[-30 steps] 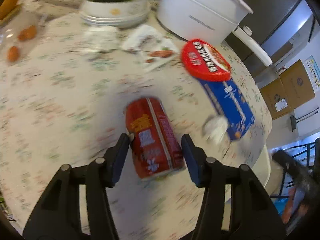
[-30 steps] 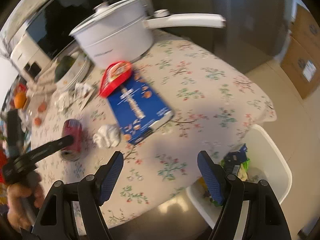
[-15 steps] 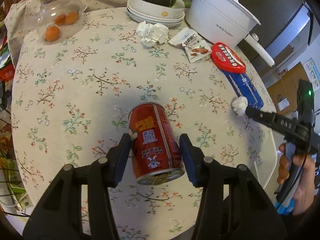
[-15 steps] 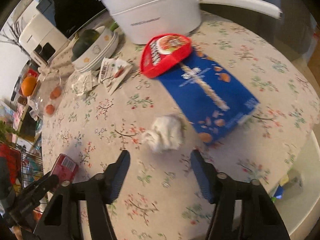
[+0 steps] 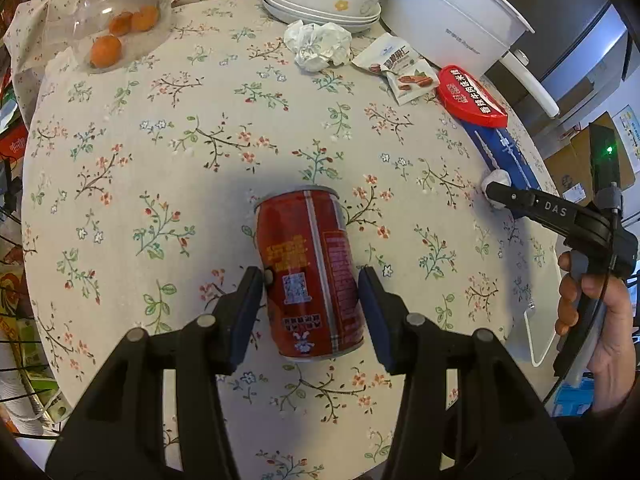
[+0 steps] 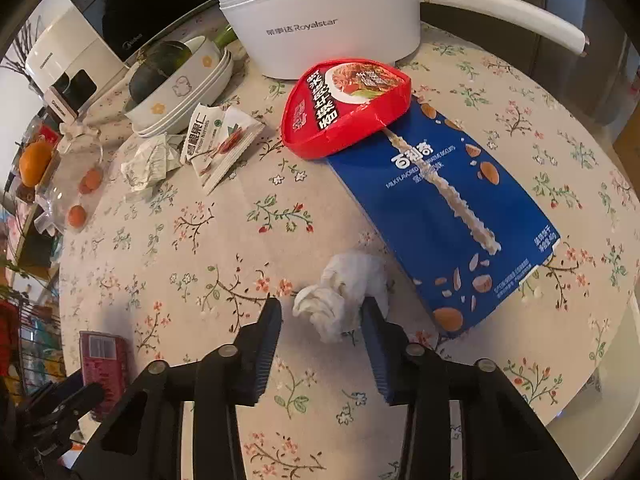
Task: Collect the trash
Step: 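Grasp the red can with the left tool while the right tool grasps the white tissue, then carry the can and tissue over the white bin and open both tools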
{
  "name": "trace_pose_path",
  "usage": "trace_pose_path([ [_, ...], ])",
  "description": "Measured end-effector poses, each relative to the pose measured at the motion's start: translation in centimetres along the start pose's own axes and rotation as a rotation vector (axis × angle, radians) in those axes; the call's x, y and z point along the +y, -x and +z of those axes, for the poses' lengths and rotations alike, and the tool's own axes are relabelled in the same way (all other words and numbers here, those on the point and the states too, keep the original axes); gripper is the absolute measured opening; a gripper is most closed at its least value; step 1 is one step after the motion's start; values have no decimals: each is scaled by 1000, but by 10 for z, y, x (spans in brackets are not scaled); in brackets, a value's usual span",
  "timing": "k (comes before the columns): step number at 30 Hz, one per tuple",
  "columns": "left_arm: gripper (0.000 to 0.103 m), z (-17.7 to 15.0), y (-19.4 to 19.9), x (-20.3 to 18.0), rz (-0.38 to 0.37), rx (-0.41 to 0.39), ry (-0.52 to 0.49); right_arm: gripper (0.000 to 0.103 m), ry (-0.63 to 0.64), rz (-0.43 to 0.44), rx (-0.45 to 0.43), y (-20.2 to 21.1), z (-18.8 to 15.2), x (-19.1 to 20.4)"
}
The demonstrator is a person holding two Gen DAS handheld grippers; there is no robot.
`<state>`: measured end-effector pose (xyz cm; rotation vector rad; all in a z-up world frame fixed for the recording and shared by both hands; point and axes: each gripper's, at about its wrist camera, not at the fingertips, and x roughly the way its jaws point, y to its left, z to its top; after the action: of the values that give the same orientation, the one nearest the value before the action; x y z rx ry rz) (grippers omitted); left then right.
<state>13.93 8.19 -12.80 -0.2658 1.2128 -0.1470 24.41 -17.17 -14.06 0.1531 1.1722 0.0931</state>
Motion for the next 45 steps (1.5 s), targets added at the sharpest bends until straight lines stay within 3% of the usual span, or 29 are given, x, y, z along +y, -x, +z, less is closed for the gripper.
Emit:
trace_pose_path([
  [1, 52, 0, -1, 0, -4, 5, 4, 23, 3, -4, 2, -1, 0, 0],
  [5, 52, 0, -1, 2, -10, 12, 6, 14, 14, -5, -5, 2, 0, -2],
  [16, 53, -1, -3, 2, -22, 29, 6, 13, 55, 66, -21, 52, -20, 2],
  [23, 53, 0, -4, -6, 15, 19, -22, 13, 64, 85, -27, 82, -40, -6],
  [32, 52, -8, 10, -23, 20, -58, -50, 13, 60, 98, -63, 120, -55, -24],
  [45, 52, -14, 38, -48, -35, -147, -102, 13, 39, 81, -66, 131, -62, -46],
])
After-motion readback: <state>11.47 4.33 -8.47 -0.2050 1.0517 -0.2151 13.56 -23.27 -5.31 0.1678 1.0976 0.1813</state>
